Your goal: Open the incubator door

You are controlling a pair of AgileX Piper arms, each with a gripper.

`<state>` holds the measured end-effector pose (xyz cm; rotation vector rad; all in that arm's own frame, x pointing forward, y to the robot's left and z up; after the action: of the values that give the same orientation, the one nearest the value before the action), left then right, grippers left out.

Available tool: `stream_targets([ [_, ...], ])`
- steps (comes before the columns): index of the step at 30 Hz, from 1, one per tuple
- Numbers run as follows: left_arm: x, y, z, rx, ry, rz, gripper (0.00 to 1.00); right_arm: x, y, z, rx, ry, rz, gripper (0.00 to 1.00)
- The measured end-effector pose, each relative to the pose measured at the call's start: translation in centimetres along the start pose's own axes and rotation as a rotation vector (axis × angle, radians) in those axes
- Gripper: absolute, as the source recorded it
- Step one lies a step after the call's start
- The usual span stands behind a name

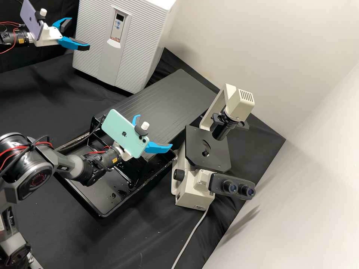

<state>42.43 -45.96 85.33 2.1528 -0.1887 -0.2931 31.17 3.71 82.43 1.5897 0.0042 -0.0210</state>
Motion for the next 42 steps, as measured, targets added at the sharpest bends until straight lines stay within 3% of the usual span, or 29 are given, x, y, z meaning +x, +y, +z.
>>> stream_targets([
  [6,1.3,-0.2,-0.6,-0.017,-0.002,0.014,1.00,0.0,0.0,0.0,0.000,0.000,0.000,1.00],
  [10,1.7,-0.6,-1.0,-0.018,0.010,-0.005,1.00,0.0,0.0,0.0,0.000,0.000,0.000,1.00],
  [28,2.5,0.8,-0.9,0.026,-0.034,0.010,1.00,0.0,0.0,0.0,0.000,0.000,0.000,1.00],
  [35,2.7,1.4,-1.0,0.021,-0.033,0.027,1.00,0.0,0.0,0.0,0.000,0.000,0.000,1.00],
  [42,2.8,0.8,-1.5,0.015,-0.026,0.016,1.00,0.0,0.0,0.0,0.000,0.000,0.000,1.00],
])
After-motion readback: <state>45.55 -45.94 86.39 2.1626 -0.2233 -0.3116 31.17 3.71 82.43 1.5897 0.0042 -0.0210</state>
